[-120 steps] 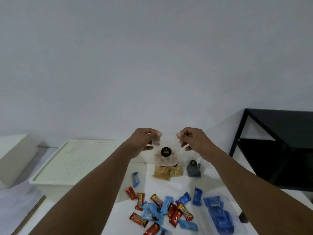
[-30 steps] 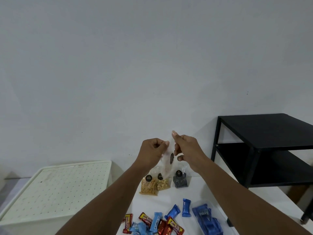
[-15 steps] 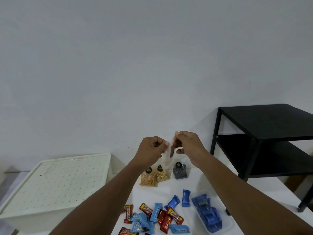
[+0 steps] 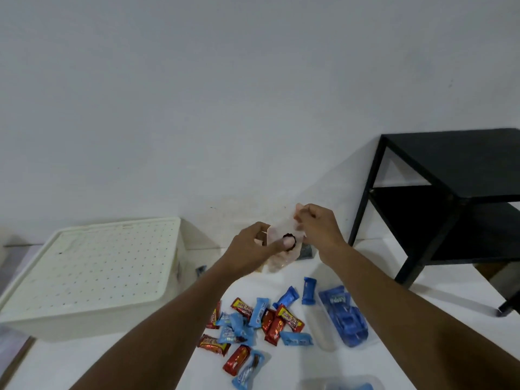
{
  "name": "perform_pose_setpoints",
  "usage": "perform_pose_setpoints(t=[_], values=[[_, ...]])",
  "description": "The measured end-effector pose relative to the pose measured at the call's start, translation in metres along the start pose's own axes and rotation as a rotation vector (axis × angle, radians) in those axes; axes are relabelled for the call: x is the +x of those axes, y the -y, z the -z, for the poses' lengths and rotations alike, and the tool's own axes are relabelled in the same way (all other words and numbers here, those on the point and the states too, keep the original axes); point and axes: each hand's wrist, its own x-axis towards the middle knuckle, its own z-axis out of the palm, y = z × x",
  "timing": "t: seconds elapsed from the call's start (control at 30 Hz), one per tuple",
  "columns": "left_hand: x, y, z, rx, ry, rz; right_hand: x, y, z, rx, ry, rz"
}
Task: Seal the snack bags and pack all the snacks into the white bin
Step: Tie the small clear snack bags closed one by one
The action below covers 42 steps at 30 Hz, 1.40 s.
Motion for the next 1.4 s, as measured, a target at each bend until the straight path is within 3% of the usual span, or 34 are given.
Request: perform_pose_setpoints(t=[0.07, 0.17, 0.3, 0.5, 0.63, 0.83, 1.03, 1.27, 1.4], values=[[0.005, 0.023, -0.012, 0.074, 0.051, 0.006, 0.008, -0.02, -0.005, 0.01, 0.0, -0.061], [0.022, 0.057, -0.028, 0.106, -0.029, 0.067, 0.021, -0.05, -0.013, 0.029, 0.068, -0.146], [0.051, 0.098, -0.041, -0.013, -0.121, 0.254, 0.046, -0.086, -0.02, 0.006, 0.159, -0.213], [0.103, 0.143, -0.057, -0.168, -0.21, 0.436, 0.094, -0.126, -0.036, -0.049, 0.147, -0.257], [0.133, 0.17, -0.067, -0.229, -0.19, 0.499, 0.123, -0.149, -0.047, -0.112, 0.117, -0.257], [0.147, 0.182, -0.067, -0.095, -0.112, 0.521, 0.137, -0.172, -0.055, -0.167, 0.192, -0.32], [0.123, 0.16, -0.038, -0.063, -0.122, 0.513, 0.112, -0.142, -0.048, -0.213, 0.154, -0.248], [0.053, 0.089, 0.007, -0.242, -0.084, 0.461, 0.045, -0.054, -0.035, -0.303, 0.292, -0.123], [0.007, 0.047, 0.029, -0.18, -0.073, 0.405, -0.001, -0.001, -0.033, -0.368, 0.383, -0.018]])
